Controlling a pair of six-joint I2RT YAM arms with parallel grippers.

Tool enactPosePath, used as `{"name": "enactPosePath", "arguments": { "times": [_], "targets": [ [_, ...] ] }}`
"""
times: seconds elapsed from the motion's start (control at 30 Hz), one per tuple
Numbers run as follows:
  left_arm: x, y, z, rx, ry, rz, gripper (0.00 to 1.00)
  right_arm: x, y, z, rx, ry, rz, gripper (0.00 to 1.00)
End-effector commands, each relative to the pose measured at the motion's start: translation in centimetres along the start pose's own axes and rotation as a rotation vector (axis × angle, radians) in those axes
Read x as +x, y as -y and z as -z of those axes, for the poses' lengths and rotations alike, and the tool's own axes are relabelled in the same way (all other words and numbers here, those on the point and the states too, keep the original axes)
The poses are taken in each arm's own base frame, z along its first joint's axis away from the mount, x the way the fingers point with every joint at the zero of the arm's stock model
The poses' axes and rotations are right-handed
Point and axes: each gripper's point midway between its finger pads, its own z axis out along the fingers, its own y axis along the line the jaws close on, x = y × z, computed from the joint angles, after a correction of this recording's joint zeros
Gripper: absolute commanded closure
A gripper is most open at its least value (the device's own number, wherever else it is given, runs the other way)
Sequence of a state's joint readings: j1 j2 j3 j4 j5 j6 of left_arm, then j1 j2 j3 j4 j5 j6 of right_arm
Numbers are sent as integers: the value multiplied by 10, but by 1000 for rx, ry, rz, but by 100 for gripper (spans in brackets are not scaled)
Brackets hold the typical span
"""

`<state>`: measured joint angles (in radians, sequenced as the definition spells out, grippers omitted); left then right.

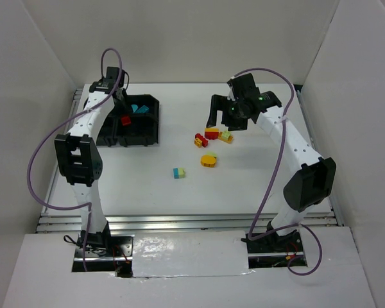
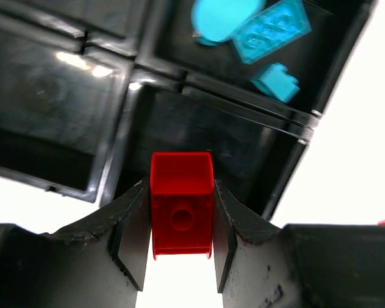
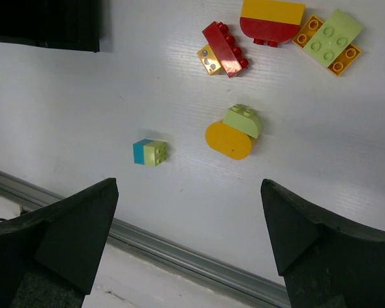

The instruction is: Sort the legos into containers by color

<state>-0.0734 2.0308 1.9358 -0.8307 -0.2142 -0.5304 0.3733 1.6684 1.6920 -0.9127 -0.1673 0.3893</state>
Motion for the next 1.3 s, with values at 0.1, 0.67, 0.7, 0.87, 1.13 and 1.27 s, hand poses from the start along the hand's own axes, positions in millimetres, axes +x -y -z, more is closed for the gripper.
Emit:
{"name": "enactPosePath", "arguments": {
  "times": [0.1, 0.67, 0.7, 0.87, 1.13, 1.27],
  "targets": [
    [-14, -55, 10, -156, 23, 189, 100, -5, -8, 13, -7, 32, 39, 1],
    [-5, 7, 6, 21, 18, 88, 100, -5, -11, 8, -13, 24, 31, 0],
    [-4, 10, 5, 29, 16, 87, 100, -4, -10, 7, -9, 21, 32, 0],
    [4, 22, -1, 54, -12, 67, 100, -1, -6, 8, 2, 21, 27, 0],
    [6, 32, 5, 75, -12, 23, 100, -11, -3, 13, 33, 76, 0, 0],
    [10, 34, 5, 79, -21, 4, 100, -12, -2, 12, 38, 90, -13, 1]
  ]
}}
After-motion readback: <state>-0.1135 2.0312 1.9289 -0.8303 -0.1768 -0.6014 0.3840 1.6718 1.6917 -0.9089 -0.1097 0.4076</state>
